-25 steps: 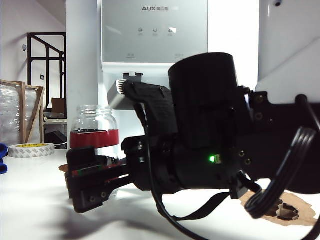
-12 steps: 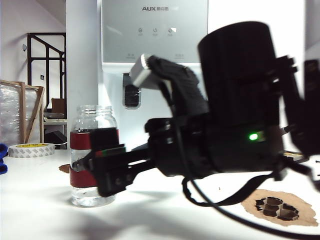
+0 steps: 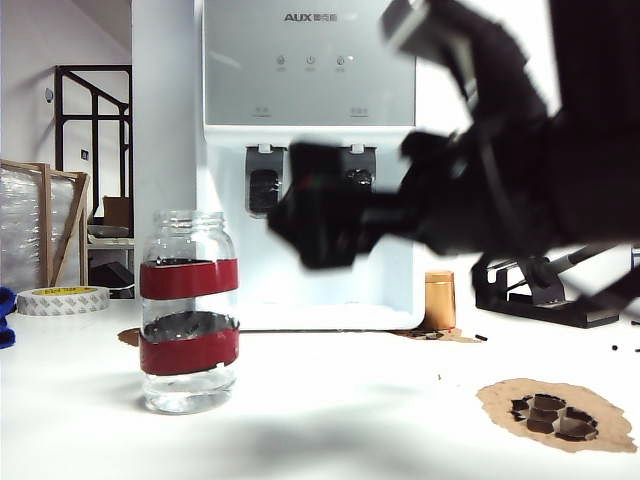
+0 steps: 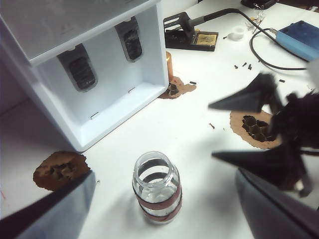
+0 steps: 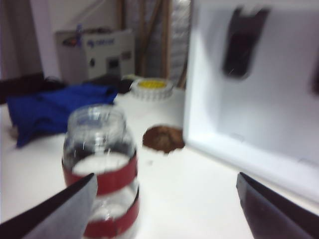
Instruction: Pick up the water bottle with two loops of red belts, then reach the front water dispenser and gently press the gray-black baffle horizontally to get a little water.
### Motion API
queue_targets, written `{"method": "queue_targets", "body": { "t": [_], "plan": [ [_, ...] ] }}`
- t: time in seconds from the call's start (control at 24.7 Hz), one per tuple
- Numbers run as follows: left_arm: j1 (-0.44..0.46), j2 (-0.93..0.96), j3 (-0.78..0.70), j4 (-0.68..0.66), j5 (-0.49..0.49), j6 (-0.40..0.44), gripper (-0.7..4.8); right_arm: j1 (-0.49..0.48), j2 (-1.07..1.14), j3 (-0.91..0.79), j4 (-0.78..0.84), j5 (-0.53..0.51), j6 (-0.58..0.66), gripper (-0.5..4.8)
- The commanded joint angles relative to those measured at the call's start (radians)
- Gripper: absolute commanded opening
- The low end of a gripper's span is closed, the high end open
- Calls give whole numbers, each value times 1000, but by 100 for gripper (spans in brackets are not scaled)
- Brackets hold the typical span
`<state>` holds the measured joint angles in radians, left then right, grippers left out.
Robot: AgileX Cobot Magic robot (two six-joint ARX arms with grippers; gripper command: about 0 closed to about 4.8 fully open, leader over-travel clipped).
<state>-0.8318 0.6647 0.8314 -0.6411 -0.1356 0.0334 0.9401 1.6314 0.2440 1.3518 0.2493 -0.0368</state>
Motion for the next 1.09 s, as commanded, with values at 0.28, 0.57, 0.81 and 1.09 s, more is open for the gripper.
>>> {"method": "queue_targets", "body": {
  "t": [0.28,0.57,0.81,1.09],
  "plan": [
    [0,0,20,2,4,-15,479,0,-326,-4,-339,61,-96,302],
    [0,-1,30,-10,0,-15,479,-1,-620,1,-674,230,-96,31],
    [0,-1,30,-7,-9,-15,479,-3,-804,85,-1133,394,-126,-4],
    [1,-8,30,6,-71,-15,322,-6,-919,124,-1341,575,-137,-4]
  ]
}}
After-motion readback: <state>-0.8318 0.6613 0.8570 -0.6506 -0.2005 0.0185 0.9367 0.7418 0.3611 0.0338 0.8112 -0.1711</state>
